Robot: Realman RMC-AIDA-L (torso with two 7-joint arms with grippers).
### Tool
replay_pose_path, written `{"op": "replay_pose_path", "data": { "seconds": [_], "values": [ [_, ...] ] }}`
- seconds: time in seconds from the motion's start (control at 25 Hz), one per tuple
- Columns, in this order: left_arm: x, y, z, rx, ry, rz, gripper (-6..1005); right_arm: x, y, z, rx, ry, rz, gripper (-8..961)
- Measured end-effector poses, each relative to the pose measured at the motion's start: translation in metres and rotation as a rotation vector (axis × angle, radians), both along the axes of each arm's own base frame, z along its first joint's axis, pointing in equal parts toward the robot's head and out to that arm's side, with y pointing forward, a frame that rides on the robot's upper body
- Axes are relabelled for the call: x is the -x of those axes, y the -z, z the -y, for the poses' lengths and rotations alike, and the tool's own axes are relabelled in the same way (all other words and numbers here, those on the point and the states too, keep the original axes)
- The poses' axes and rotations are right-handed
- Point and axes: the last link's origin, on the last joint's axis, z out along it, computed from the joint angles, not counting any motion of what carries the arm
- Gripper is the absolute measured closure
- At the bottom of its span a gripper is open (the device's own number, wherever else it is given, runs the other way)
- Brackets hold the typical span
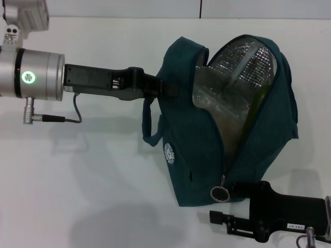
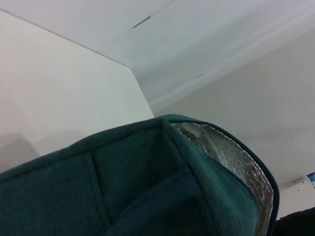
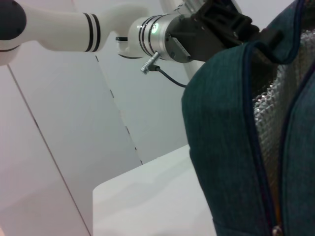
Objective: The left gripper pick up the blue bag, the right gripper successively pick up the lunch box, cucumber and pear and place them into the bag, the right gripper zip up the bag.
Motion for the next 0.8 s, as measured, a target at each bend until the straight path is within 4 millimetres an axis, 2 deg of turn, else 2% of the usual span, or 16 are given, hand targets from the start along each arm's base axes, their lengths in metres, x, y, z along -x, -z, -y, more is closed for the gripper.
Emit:
{"op": "replay_pose_path", "data": {
  "seconds": [0.24,0.48,0.8],
  "values": [
    [0.0001,0.0000,0.0001,0.000,0.001,-0.001,951,-0.0007,-0.0003,-0.0017,-0.010,0.008,0.002,367],
    [-0.0016,-0.0001,-0.0010,-0.001,0.007,-0.001,951,-0.0025,-0.0005,-0.0014,-0.014,0.017,0.005,603],
    [-0.0017,-0.0003,-0.0013,-0.002,0.008,-0.002,951,-0.0050,-0.0008,-0.0009,-0.017,0.025,0.013,869]
  ]
}}
